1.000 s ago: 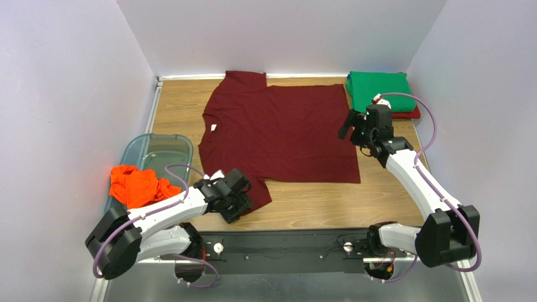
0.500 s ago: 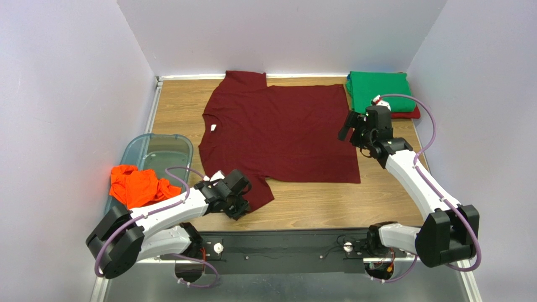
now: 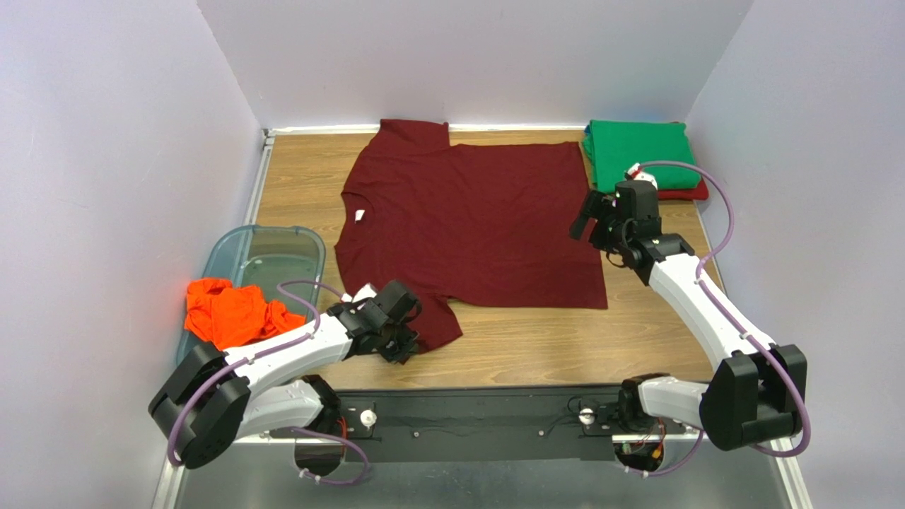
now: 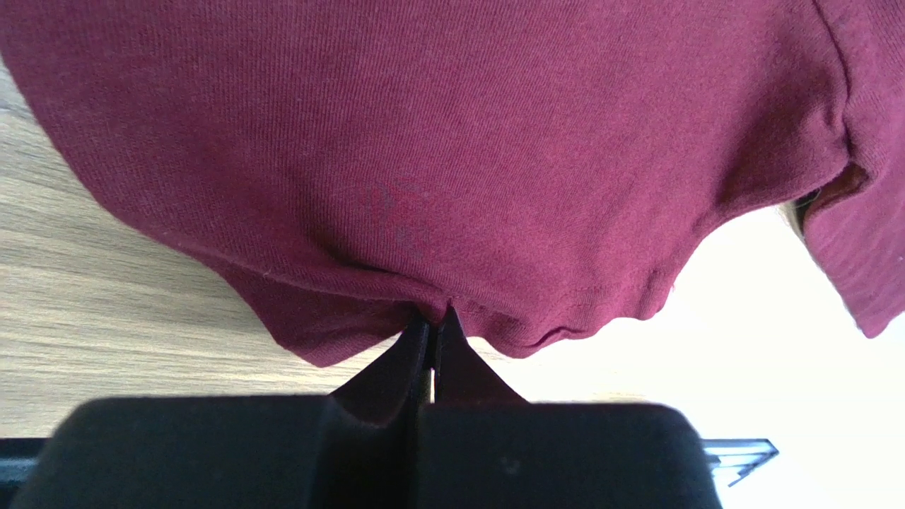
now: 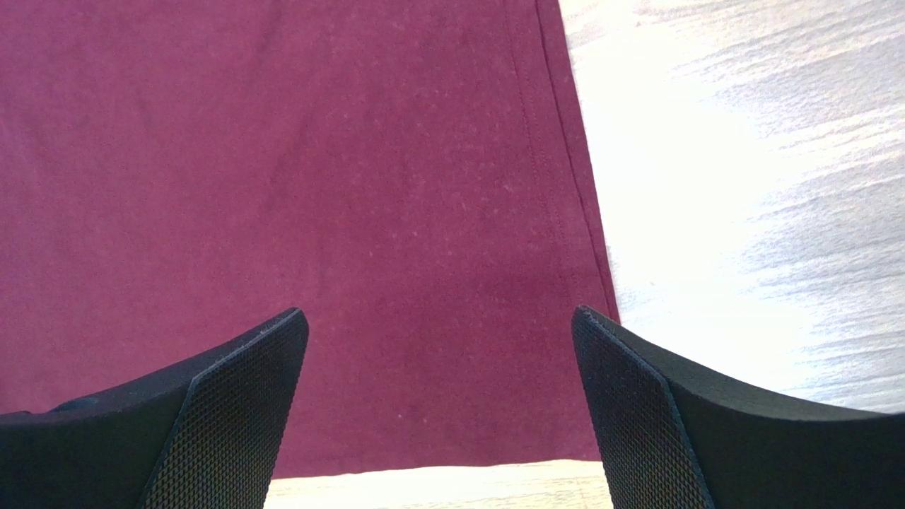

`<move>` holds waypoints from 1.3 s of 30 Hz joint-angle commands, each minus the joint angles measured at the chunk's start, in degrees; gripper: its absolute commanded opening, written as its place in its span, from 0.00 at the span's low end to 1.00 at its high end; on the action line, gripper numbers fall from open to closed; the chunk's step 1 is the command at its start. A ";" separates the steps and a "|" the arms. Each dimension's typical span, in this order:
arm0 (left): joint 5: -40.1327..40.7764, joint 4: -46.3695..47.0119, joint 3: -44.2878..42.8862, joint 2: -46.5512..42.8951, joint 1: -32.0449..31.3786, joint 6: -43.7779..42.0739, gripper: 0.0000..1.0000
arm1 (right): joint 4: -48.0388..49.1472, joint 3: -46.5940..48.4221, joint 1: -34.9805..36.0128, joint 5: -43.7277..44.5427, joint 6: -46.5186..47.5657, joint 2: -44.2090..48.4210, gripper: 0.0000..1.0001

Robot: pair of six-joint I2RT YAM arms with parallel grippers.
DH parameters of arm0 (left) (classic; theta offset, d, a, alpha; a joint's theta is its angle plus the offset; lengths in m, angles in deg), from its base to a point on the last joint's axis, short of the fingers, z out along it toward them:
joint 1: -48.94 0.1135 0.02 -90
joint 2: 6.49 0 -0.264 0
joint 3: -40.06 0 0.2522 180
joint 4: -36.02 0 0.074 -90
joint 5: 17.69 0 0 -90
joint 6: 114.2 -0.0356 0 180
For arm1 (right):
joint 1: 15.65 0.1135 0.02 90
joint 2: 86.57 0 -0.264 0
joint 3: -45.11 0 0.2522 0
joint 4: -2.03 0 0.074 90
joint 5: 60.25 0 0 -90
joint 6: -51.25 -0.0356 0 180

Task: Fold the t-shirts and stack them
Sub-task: Fold the tshirt

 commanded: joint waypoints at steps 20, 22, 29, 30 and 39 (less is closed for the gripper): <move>5.55 -7.68 -6.61 -9.36 0.45 -11.07 0.00 | -15.61 -19.36 -0.13 -5.38 -17.30 15.66 1.00; 5.81 -7.60 -6.52 -10.24 0.45 -11.52 0.00 | -15.70 -20.06 -0.22 -4.23 -18.80 15.40 1.00; 6.60 -7.77 -7.14 -10.86 0.37 -13.71 0.00 | -13.78 -21.29 -0.13 1.04 -21.27 11.89 1.00; 6.77 -7.60 -7.14 -10.95 0.45 -13.89 0.00 | -13.51 -21.38 -0.13 1.39 -21.09 11.88 1.00; 6.69 -6.89 -7.31 -11.03 0.45 -15.12 0.00 | -8.14 -22.00 -0.22 4.64 -20.30 7.04 0.90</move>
